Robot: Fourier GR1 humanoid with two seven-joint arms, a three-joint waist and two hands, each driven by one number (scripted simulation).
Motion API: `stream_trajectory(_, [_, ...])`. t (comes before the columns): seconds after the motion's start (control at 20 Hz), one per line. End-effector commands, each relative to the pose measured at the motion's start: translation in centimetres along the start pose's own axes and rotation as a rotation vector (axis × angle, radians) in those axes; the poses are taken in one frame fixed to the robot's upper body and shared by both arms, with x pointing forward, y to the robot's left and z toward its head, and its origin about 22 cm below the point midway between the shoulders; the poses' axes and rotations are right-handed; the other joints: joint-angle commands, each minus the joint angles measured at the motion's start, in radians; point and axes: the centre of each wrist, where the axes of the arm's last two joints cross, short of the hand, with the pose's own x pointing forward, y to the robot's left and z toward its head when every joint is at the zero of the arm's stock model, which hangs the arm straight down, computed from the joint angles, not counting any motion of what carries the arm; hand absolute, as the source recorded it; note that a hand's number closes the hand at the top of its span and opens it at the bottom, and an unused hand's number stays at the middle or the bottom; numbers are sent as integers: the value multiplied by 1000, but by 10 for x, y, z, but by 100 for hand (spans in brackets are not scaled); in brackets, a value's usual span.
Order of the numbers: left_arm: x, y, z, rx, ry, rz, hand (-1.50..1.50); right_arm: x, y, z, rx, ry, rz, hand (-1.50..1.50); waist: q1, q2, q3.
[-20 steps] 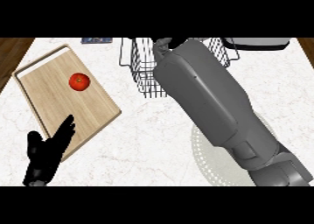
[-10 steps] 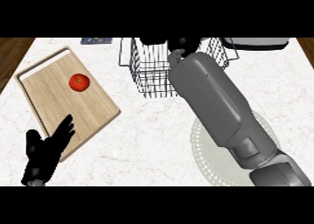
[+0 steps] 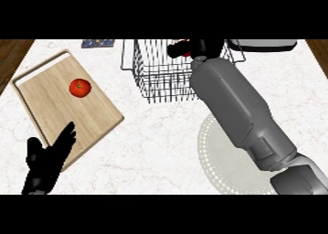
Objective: Pick the cupcake from the placemat and place it in the basket
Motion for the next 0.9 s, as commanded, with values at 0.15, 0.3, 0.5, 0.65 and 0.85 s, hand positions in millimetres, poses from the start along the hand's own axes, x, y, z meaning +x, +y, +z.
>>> stream_trajectory(0.15, [-32,1,-8,26,129,11,0,-11,-9,-3,-6,-63,-17,-150,-17,3,-12])
stream_trajectory(0.3, [-29,13,-7,6,139,9,0,-17,-19,-12,-76,-41,-79,-150,-13,5,-12])
stream_trajectory(0.5, [-32,-2,1,12,121,18,0,-20,-36,-15,-121,7,-158,-150,-22,-1,-12])
stream_trajectory(0.65, [-27,8,1,32,129,31,0,-39,-61,-22,-151,67,-210,-150,-38,-6,-12])
stream_trajectory(0.85, [-42,19,15,35,143,21,0,-63,-108,-37,-190,87,-177,-150,-39,-7,-12])
